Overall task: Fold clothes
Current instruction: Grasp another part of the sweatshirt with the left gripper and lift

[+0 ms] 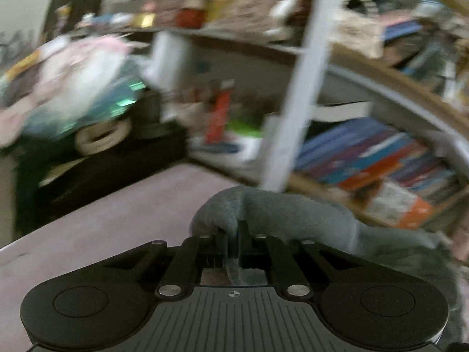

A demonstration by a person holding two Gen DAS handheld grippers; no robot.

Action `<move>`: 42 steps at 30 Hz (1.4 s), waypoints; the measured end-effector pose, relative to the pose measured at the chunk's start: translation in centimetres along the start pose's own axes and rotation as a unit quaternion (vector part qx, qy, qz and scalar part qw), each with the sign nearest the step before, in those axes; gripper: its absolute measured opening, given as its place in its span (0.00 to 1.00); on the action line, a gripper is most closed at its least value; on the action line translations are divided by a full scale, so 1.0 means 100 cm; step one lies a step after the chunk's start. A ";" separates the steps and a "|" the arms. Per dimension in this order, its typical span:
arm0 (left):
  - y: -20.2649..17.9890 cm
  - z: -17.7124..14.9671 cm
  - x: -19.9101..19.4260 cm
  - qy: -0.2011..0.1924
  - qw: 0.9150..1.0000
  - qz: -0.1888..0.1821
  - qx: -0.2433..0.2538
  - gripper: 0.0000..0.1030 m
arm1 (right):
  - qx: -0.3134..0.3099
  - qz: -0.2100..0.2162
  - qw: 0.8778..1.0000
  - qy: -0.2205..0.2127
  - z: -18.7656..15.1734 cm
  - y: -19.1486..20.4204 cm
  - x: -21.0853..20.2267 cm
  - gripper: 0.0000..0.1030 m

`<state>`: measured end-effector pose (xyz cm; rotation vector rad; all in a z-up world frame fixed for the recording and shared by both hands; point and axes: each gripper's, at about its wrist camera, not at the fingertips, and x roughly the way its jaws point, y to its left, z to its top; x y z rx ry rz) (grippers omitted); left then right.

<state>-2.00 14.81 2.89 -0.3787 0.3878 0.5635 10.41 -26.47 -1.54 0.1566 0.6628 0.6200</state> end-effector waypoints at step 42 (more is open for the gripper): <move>-0.248 -0.137 -0.046 -0.005 0.859 -0.241 0.452 0.08 | 0.188 0.131 0.972 -0.043 0.006 -0.038 -0.019 0.76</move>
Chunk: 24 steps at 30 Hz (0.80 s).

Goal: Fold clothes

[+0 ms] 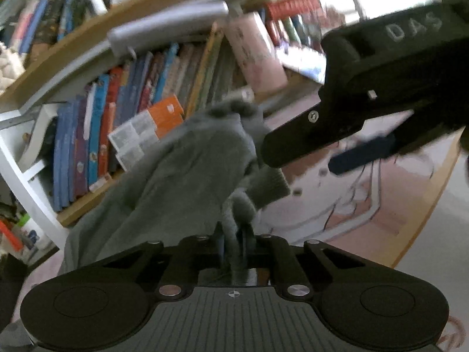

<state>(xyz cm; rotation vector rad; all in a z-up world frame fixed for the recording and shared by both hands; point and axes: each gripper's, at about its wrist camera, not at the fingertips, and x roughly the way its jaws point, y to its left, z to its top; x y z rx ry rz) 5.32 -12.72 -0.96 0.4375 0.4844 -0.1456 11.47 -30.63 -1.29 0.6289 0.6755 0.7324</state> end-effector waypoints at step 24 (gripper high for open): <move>-0.034 -0.010 -0.124 -0.115 0.970 -0.201 -0.073 0.06 | 0.186 0.058 0.981 -0.011 0.015 -0.047 -0.019 0.41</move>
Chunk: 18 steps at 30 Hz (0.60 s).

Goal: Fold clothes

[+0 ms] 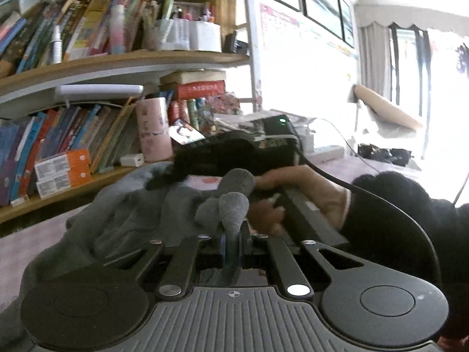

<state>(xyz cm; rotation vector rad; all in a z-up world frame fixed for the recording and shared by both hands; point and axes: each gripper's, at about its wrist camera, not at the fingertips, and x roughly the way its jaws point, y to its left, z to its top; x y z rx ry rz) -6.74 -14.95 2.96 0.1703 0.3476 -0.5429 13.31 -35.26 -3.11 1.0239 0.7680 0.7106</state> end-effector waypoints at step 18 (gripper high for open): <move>-0.005 -0.004 -0.022 0.001 1.000 -0.015 0.000 0.06 | 0.015 0.025 1.000 -0.010 -0.023 -0.012 -0.029 0.52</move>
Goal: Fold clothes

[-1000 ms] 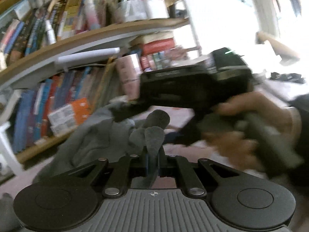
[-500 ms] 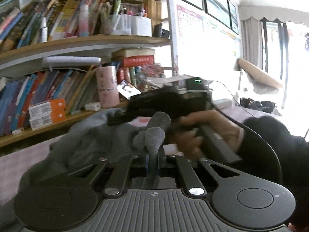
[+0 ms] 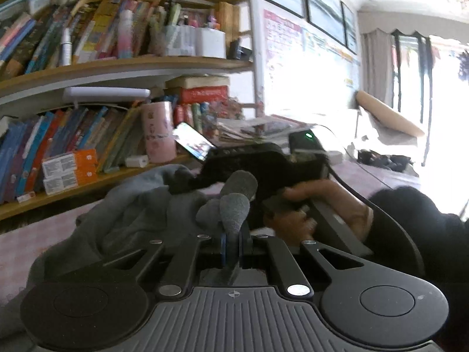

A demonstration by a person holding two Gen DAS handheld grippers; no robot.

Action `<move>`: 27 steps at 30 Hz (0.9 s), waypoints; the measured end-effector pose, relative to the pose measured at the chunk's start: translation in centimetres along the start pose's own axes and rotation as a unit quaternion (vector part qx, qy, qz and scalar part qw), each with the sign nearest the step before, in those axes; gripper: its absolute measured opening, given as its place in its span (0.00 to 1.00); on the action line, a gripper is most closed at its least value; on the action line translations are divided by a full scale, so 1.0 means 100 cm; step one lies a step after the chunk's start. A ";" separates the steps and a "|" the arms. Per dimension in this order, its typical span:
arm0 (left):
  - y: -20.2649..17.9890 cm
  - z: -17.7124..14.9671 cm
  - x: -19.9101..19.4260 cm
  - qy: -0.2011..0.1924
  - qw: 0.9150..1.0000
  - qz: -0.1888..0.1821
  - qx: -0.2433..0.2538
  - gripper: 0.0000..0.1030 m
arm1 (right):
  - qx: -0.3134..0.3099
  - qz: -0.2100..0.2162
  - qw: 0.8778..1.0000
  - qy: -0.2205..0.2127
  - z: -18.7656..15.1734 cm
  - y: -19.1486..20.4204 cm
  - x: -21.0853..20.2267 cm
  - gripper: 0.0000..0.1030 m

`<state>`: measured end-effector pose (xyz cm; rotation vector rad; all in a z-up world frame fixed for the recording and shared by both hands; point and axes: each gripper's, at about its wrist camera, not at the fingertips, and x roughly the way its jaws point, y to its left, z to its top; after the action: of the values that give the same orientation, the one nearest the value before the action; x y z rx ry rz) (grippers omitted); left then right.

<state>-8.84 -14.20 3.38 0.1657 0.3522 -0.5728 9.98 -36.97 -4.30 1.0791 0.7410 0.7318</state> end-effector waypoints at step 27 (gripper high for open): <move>0.036 0.118 -0.155 -0.456 0.886 -0.080 -0.030 0.01 | -0.422 0.165 0.873 -0.180 0.038 0.345 -0.033 0.18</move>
<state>-15.66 -6.39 20.30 -0.2043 -0.5421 -0.7372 5.85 -31.24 29.83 0.4937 -0.1235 0.9790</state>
